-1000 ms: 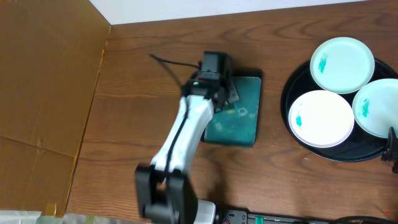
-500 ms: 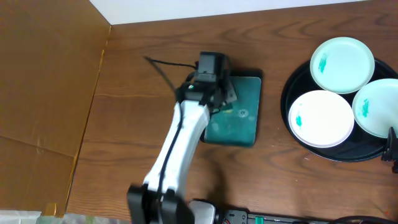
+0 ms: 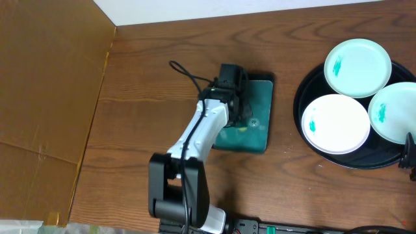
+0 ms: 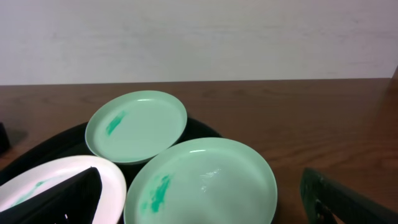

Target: Clean dirty plates on tray and stack at the side

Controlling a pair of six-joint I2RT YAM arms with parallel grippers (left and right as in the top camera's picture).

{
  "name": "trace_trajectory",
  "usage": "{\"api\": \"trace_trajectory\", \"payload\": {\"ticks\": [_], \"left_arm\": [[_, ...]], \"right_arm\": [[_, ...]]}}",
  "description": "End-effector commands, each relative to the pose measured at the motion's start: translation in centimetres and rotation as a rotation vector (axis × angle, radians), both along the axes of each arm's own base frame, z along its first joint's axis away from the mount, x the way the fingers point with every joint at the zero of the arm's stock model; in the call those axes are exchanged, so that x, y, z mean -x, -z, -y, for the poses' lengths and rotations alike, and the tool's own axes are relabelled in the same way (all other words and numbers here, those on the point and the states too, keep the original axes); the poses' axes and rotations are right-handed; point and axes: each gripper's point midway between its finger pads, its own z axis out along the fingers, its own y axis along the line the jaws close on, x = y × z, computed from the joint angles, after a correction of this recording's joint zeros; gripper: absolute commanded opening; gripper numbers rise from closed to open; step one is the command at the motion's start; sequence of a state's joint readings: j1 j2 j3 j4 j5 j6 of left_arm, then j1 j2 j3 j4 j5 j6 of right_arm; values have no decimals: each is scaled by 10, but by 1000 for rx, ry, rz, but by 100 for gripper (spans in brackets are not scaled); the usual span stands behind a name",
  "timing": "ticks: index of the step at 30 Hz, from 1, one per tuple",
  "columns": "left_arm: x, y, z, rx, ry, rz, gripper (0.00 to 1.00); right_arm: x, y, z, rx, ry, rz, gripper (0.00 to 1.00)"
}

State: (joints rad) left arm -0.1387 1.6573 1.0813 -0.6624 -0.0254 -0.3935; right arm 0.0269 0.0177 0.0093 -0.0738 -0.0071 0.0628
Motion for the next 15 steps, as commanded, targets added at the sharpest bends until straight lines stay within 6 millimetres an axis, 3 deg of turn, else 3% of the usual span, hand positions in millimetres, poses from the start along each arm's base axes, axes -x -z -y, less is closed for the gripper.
{"api": "trace_trajectory", "payload": {"ticks": [1,5,9,15], "left_arm": [[-17,-38,3,25,-8,114,7],[-25,-90,9,71,3,257,7],[-19,-136,14,120,20,386,7],[-3,-179,32,253,64,496,6]], "right_arm": [[0,2,2,12,8,-2,99],[0,2,2,12,8,-2,99],[0,1,2,12,8,-2,99],[0,2,2,12,8,-2,99]]}}
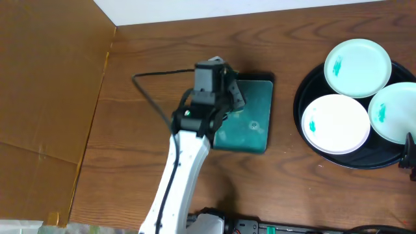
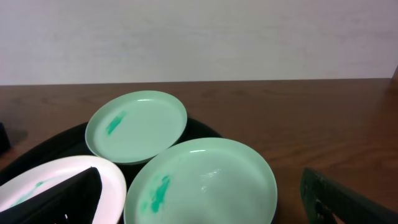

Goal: Clean dirty plates on tray and stack at the side
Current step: 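Carry the sponge right and place it on the front white plate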

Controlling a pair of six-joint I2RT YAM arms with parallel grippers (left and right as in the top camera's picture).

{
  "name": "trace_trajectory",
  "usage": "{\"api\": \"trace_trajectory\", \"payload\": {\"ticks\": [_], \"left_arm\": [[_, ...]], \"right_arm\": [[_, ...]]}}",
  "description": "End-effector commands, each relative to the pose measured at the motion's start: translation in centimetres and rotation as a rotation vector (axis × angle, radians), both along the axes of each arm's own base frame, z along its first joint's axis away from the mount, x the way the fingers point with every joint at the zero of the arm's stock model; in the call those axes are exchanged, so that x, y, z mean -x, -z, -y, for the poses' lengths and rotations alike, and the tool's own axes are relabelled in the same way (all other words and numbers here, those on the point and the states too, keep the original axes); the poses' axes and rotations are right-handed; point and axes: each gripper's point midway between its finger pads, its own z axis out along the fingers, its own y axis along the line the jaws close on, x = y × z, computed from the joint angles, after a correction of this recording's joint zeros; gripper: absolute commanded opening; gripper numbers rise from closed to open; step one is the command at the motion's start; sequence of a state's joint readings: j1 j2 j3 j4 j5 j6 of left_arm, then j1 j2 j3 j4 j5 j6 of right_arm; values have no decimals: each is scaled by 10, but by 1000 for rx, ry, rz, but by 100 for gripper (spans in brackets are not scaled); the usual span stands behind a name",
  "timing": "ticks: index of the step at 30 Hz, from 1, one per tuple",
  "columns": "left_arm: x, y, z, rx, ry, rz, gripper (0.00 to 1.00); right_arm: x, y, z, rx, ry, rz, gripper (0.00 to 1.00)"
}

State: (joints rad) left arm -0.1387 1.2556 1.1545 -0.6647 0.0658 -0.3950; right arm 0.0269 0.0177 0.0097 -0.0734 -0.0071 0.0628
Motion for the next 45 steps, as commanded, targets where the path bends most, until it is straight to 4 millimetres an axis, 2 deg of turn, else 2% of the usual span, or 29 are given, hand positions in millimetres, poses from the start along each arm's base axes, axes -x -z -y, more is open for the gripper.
{"api": "trace_trajectory", "payload": {"ticks": [1,5,9,18,22,25,30,34,36,38,39,41,43,45], "left_arm": [[6,-23,21,135,50,40,7],[14,-23,48,268,100,-5,7],[24,-6,81,299,159,-85,7],[48,69,177,281,306,-331,7],[54,104,225,276,381,-371,7],[56,124,251,256,431,-365,7],[55,157,266,171,434,-347,7],[42,168,261,88,385,-285,9],[33,169,258,62,360,-249,15],[27,170,258,56,347,-223,17],[25,171,259,57,347,-216,23],[23,173,262,63,348,-210,27],[21,174,263,67,349,-204,39],[20,172,264,71,350,-198,42]], "right_arm": [[0,2,2,12,8,-2,99],[0,2,2,12,8,-2,99],[0,2,2,12,8,-2,99],[0,2,2,12,8,-3,99],[0,2,2,12,8,-3,99],[0,2,2,12,8,-2,99],[0,2,2,12,8,-3,99],[0,2,2,12,8,-2,99],[0,2,2,12,8,-2,99],[0,2,2,12,8,-2,99],[0,2,2,12,8,-2,99],[0,2,2,12,8,-2,99],[0,2,2,12,8,-2,99],[0,2,2,12,8,-3,99]]}}
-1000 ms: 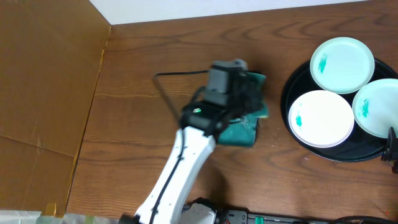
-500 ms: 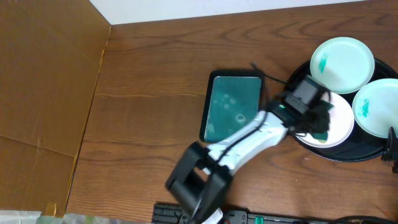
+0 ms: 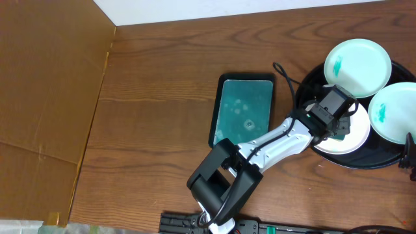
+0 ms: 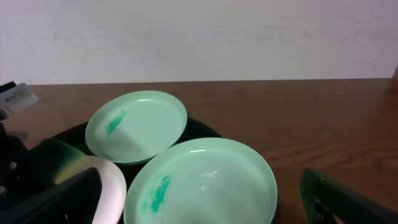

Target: Clean dirty plates on tray and stack at the side

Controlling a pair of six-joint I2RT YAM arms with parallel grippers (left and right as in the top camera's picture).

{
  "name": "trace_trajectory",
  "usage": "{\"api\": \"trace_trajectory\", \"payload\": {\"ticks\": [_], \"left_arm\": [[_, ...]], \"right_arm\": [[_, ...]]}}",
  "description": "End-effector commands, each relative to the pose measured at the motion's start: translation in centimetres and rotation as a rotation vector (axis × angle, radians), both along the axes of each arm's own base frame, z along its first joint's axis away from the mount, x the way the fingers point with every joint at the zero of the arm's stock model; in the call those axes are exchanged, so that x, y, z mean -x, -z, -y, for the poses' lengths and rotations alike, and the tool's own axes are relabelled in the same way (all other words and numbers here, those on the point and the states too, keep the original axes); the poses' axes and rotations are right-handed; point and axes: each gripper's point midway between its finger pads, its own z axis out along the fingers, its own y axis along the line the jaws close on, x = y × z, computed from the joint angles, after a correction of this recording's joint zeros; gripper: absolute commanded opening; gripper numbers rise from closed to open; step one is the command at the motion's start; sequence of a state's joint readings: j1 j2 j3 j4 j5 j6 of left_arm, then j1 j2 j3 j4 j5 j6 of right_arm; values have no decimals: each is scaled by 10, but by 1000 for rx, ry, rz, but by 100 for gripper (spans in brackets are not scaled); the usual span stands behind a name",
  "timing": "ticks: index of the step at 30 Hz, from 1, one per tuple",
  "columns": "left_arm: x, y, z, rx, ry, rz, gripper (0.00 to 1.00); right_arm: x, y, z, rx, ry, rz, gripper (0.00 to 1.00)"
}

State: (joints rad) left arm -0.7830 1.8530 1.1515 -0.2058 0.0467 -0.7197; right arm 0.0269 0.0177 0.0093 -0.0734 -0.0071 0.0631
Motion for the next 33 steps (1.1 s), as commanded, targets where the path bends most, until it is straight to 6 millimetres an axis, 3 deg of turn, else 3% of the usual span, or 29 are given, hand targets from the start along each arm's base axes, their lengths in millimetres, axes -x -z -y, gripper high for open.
{"api": "trace_trajectory", "payload": {"ticks": [1,8,12,15,19,23,27,33], "left_arm": [[-4,6,-4,-24,-17,14,42],[-6,-10,-3,-13,5,50,54],[-12,-45,-5,10,51,136,58],[-19,-84,-15,39,57,216,59],[-30,-129,-57,39,-47,290,61],[-32,-151,-114,-8,-166,295,67],[-27,-153,-163,-58,-259,244,70],[-21,-138,-222,-138,-389,139,79]], "right_arm": [[0,2,2,12,8,-2,99],[0,2,2,12,8,-2,99],[0,2,2,12,8,-2,99],[0,2,2,12,8,-2,99],[0,1,2,12,8,-2,99],[0,2,2,12,8,-2,99],[0,2,2,12,8,-2,99],[0,2,2,12,8,-2,99]]}}
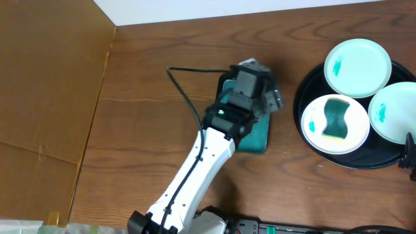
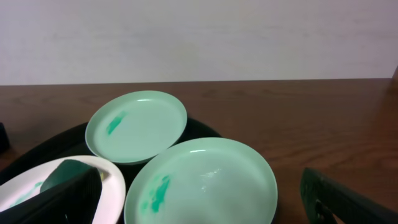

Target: Clean dirty plates on tray and stack at the side

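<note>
A round black tray [image 1: 311, 149] at the right holds three plates, each with a green smear. The white plate [image 1: 354, 133] carries a green sponge [image 1: 336, 117], also seen as the sponge [image 2: 69, 170] at the lower left of the right wrist view. A mint plate [image 1: 358, 58] lies at the back and another mint plate [image 1: 394, 112] at the right. My left gripper [image 1: 272, 97] hovers over the dark green pad, left of the tray, holding nothing. My right gripper [image 2: 199, 208] is open low over the near mint plate [image 2: 205, 180].
A dark green rectangular pad [image 1: 252, 140] lies in the middle of the wooden table, mostly hidden under the left arm. A brown cardboard panel [image 1: 45, 97] covers the left side. The white wall runs along the back edge.
My left gripper was over the white plate on the tray; it is now back over the green pad. The sponge now lies free on the white plate. The right gripper has not moved.
My left gripper was down on the green pad, then raised at its left edge. Then the arm was stretched to the tray, over the white plate. Now the sponge rests on that plate and the arm is back over the pad.
</note>
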Controlling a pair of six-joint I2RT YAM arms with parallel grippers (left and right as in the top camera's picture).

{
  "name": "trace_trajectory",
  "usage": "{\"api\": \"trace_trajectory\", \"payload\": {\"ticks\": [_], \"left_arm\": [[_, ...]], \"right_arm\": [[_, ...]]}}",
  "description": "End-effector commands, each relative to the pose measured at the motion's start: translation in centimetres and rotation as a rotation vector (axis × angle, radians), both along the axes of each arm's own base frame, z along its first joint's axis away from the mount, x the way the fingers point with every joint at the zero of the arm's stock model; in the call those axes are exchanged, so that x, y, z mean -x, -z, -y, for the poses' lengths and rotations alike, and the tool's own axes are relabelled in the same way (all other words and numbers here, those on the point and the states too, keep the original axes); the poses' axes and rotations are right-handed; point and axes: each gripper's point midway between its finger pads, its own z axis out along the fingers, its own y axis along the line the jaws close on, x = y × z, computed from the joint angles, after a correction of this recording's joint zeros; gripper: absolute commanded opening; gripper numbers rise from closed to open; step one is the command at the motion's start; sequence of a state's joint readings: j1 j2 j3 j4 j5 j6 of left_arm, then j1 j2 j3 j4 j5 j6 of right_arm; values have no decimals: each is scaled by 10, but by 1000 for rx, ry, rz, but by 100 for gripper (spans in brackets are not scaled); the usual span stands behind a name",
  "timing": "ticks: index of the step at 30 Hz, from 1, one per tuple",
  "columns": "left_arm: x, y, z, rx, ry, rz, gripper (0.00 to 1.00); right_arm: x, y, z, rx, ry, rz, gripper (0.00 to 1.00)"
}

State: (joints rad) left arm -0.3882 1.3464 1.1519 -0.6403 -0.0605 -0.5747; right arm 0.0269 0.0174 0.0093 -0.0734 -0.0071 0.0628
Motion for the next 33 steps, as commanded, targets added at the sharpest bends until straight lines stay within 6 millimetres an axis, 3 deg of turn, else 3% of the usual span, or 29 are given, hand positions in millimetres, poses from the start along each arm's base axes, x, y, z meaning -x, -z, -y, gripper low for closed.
{"api": "trace_trajectory", "payload": {"ticks": [1,7,12,19,24,30,33], "left_arm": [[-1,3,-28,-28,-72,-20,79],[-2,6,-57,-35,-152,-45,81],[-2,7,-62,-36,-167,-50,83],[-2,7,-62,-36,-167,-50,84],[-2,7,-62,-36,-167,-50,85],[-2,7,-62,-36,-167,-50,86],[-2,7,-62,-36,-167,-50,86]], "right_arm": [[0,2,2,12,8,-2,99],[0,2,2,12,8,-2,99],[0,-3,0,-5,-5,18,99],[11,-18,-57,-374,-327,1,99],[17,-57,-64,-506,-401,115,99],[52,-145,-66,-449,-521,489,99],[67,-184,-58,-436,-494,607,99]]}}
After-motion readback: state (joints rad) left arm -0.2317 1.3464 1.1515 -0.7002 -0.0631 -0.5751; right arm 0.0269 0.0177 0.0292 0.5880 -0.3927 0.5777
